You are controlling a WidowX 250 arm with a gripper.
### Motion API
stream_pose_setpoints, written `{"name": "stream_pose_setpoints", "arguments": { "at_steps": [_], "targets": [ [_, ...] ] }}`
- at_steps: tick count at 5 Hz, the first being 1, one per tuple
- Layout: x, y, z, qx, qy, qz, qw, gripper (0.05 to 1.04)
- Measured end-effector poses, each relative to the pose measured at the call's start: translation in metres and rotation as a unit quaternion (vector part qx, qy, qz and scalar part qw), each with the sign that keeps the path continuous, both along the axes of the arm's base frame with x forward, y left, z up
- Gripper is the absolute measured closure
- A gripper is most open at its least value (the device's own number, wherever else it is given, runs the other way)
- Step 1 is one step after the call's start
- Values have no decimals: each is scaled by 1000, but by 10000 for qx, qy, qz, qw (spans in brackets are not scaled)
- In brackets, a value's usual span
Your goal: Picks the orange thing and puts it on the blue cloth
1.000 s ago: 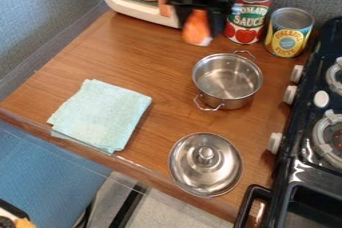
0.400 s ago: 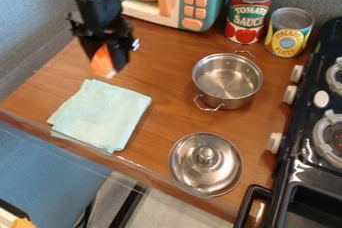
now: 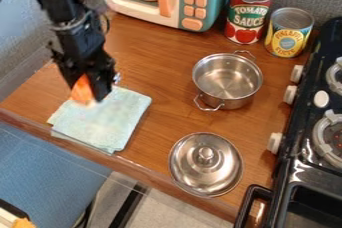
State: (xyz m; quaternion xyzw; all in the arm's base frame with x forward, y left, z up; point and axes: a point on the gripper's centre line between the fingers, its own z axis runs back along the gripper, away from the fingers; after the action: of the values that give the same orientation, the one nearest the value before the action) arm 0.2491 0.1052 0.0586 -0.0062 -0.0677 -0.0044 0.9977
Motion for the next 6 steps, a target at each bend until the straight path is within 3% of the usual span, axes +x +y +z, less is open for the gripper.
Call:
{"name": "stream_pose_setpoints", "arguments": {
  "at_steps": [1, 2, 3, 4, 5, 6],
  "targets": [
    [-1, 5, -10, 77, -64, 74, 9999, 486],
    [1, 9, -22, -48, 51, 159, 9998, 416],
    [3, 9, -21, -163, -7, 159, 9997, 124],
    [1, 7, -21, -190, 45, 51, 9998, 72],
    [-4, 7, -5, -63, 45, -161, 9998, 77],
    [-7, 4, 18, 87, -141, -299, 9994, 83]
  ]
}}
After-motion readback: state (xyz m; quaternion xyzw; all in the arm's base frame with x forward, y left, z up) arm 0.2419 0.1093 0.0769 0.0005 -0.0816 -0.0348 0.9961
